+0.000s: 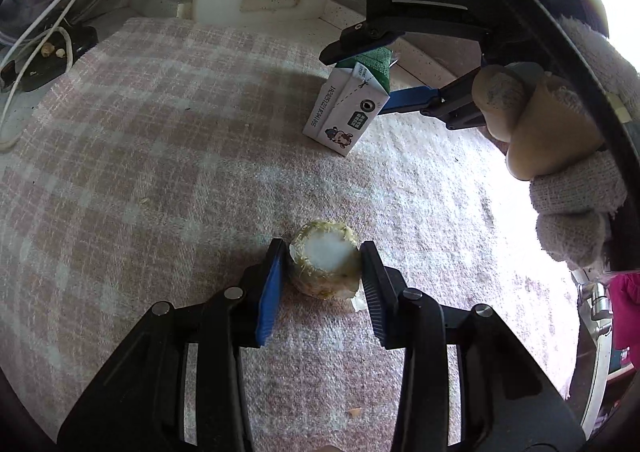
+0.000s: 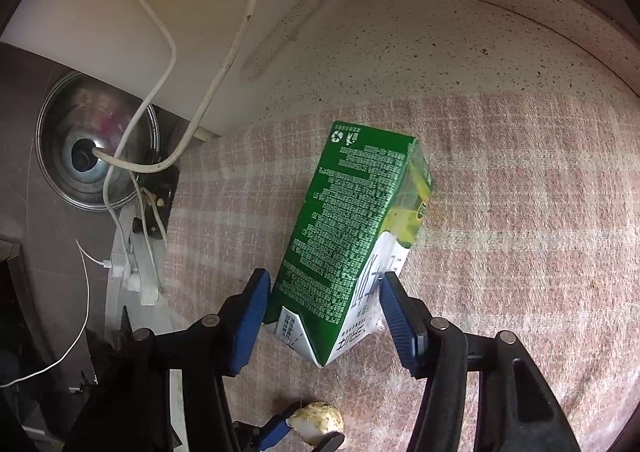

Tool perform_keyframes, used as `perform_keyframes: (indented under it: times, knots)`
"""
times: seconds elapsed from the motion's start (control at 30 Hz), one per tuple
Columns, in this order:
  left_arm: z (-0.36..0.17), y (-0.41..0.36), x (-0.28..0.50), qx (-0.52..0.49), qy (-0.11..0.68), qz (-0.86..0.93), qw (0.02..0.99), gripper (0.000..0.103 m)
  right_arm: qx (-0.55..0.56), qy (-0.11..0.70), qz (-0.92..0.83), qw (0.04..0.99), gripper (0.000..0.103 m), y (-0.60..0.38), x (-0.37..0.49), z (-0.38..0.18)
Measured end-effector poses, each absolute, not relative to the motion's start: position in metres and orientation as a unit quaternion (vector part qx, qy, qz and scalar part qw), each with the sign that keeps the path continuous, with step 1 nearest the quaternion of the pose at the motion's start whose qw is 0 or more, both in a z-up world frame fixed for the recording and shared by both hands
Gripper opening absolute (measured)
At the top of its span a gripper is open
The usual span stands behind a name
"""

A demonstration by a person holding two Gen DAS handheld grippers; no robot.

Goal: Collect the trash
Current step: 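Grasp the bread piece with the left tool while the right tool grasps the milk carton, then carry the bread piece and milk carton down over the blue wastebasket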

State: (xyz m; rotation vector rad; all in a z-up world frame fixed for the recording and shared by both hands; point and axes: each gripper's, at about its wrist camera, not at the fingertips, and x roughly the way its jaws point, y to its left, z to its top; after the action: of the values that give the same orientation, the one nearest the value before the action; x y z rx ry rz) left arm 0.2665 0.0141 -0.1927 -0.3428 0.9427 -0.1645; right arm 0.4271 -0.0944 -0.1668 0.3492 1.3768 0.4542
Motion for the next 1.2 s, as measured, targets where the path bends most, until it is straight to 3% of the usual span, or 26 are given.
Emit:
perform_keyframes:
  times: [0.8, 1.2]
  knots:
    - [-0.15, 0.06, 0.164, -0.17, 0.419, -0.044, 0.891, 0.038, 0.133, 0.577, 0.238, 0.77, 0.045, -0.148, 0.337, -0.115]
    - [-0.147, 0.065, 0.132, -0.163, 0.421, -0.038, 0.892, 0.038, 0.044, 0.614, 0.24, 0.75, 0.045, -0.139, 0.301, -0.146]
